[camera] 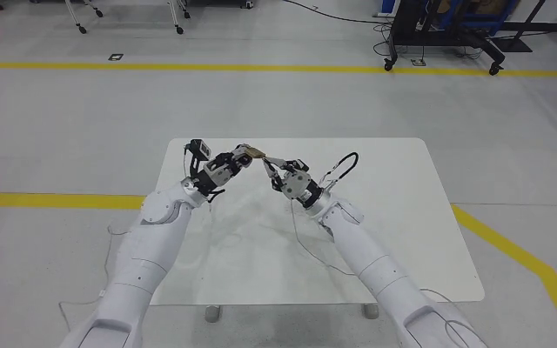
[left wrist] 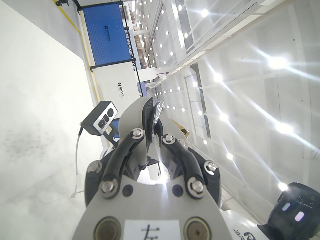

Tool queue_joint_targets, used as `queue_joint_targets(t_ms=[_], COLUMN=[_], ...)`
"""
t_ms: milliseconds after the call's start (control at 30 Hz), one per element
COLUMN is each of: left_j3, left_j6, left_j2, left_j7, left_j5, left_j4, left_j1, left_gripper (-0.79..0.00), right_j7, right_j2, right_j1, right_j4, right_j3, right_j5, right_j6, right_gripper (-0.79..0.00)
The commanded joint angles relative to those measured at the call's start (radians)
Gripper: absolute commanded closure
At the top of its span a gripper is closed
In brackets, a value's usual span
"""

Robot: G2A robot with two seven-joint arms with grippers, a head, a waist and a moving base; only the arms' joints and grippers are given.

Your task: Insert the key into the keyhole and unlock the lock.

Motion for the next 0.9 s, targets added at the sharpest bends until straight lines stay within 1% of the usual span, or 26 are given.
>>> queue_joint_targets(t_ms=[0,100,133,167,200,300,433,500,633,733,800,867], left_j3=[-0.002,-0.005,-0.004,-0.004,-0.003,0.005,0.037,0.049,0.081,0.148,0.207,0.266], left_j6=[-0.023,-0.033,-0.031,-0.027,-0.026,-0.010,0.054,0.096,0.187,0.289,0.336,0.364], left_j2=[0.002,0.004,0.004,0.005,0.005,0.003,0.009,0.014,0.017,0.012,0.003,-0.013], left_j7=[0.021,0.046,0.052,0.061,0.073,0.100,0.125,0.133,0.088,0.031,-0.014,-0.056], left_j5=[0.033,0.065,0.079,0.095,0.107,0.117,0.286,0.377,0.469,0.583,0.643,0.663], left_j4=[-0.012,-0.021,-0.020,-0.018,-0.017,-0.025,-0.054,-0.078,-0.124,-0.124,-0.109,-0.075], left_j1=[0.007,0.014,0.015,0.014,0.014,0.019,0.001,-0.010,-0.030,-0.072,-0.105,-0.136], left_gripper=[0.000,0.000,0.000,0.000,0.000,0.000,0.000,0.000,0.000,0.000,0.000,0.000], right_j7=[0.006,0.017,0.019,0.021,0.023,0.028,0.008,-0.019,-0.076,-0.122,-0.128,-0.128], right_j2=[-0.002,-0.003,-0.002,-0.001,0.001,0.014,0.045,0.065,0.109,0.136,0.138,0.138], right_j1=[0.005,0.013,0.016,0.020,0.022,0.019,-0.007,-0.028,-0.074,-0.104,-0.106,-0.106], right_j4=[0.008,0.019,0.020,0.018,0.012,-0.019,-0.092,-0.147,-0.282,-0.372,-0.380,-0.380], right_j3=[0.001,0.005,0.008,0.013,0.022,0.067,0.172,0.239,0.392,0.490,0.498,0.498], right_j5=[0.002,-0.001,-0.004,-0.007,-0.010,-0.031,-0.071,-0.118,-0.239,-0.320,-0.326,-0.326], right_j6=[0.005,0.014,0.019,0.020,0.020,-0.007,-0.054,-0.089,-0.119,-0.101,-0.097,-0.097], right_gripper=[0.000,0.000,-0.132,-0.656,-0.785,-0.785,-0.785,-0.785,-0.785,-0.785,-0.785,-0.785])
